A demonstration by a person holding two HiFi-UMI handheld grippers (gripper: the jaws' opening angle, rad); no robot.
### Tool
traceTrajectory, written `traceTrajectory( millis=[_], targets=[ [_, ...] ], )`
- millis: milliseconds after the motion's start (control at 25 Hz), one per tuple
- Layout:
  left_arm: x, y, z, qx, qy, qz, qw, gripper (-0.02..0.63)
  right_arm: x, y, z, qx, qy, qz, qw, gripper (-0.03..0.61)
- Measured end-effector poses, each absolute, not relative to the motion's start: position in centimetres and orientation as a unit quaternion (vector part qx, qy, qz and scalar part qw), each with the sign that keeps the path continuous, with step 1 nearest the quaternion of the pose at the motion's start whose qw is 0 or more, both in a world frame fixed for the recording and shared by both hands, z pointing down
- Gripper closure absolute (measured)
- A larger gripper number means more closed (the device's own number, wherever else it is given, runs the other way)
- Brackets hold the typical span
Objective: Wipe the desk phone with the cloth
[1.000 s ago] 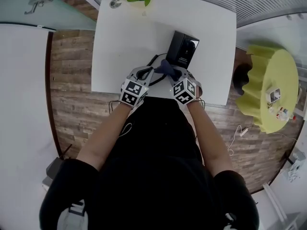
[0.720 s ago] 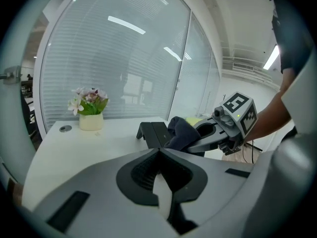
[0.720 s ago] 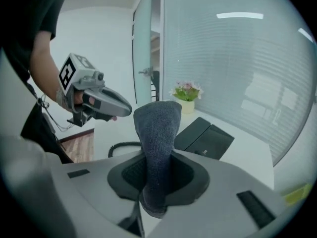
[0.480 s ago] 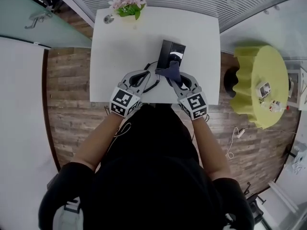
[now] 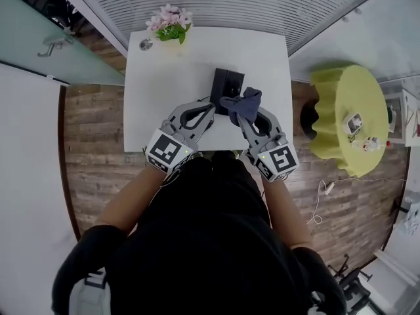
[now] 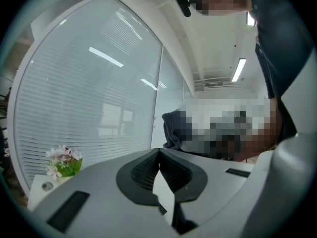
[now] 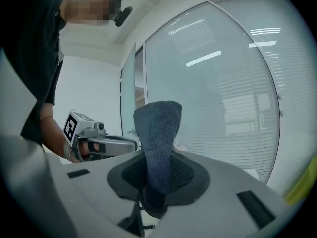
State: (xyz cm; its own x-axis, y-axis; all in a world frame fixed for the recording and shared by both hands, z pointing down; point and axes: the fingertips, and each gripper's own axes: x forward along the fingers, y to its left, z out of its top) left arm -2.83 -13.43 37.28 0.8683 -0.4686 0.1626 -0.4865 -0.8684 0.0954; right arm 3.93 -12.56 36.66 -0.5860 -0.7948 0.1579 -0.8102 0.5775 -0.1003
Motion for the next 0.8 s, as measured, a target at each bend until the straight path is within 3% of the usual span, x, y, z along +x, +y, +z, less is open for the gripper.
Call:
traceTrajectory(
  millis=[800],
  targets=[
    [-1.1, -13.8, 35.5, 0.966, -0.245, 0.059, 0.052, 0.603, 5.0, -12.4, 33.6, 0.459, -0.887, 0.048, 0.018, 0.495]
  ],
)
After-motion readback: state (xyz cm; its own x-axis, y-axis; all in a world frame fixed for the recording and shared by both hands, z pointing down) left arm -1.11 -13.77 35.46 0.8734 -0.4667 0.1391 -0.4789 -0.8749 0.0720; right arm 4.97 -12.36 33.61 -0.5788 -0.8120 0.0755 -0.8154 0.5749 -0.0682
